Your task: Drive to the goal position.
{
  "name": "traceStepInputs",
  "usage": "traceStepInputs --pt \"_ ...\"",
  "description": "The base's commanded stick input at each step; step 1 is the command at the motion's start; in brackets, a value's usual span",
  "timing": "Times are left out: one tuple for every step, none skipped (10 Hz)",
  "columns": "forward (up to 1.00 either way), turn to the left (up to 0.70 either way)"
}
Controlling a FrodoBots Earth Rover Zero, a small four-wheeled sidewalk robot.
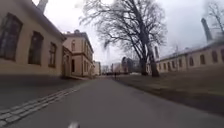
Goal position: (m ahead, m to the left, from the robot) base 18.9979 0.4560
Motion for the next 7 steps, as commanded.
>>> traceStepInputs --pt "1.00 0.00" --pt "1.00 0.00" --pt "1.00 0.00" --pt "1.00 0.00" --pt "1.00 0.00" --pt "1.00 0.00" --pt "1.00 0.00"
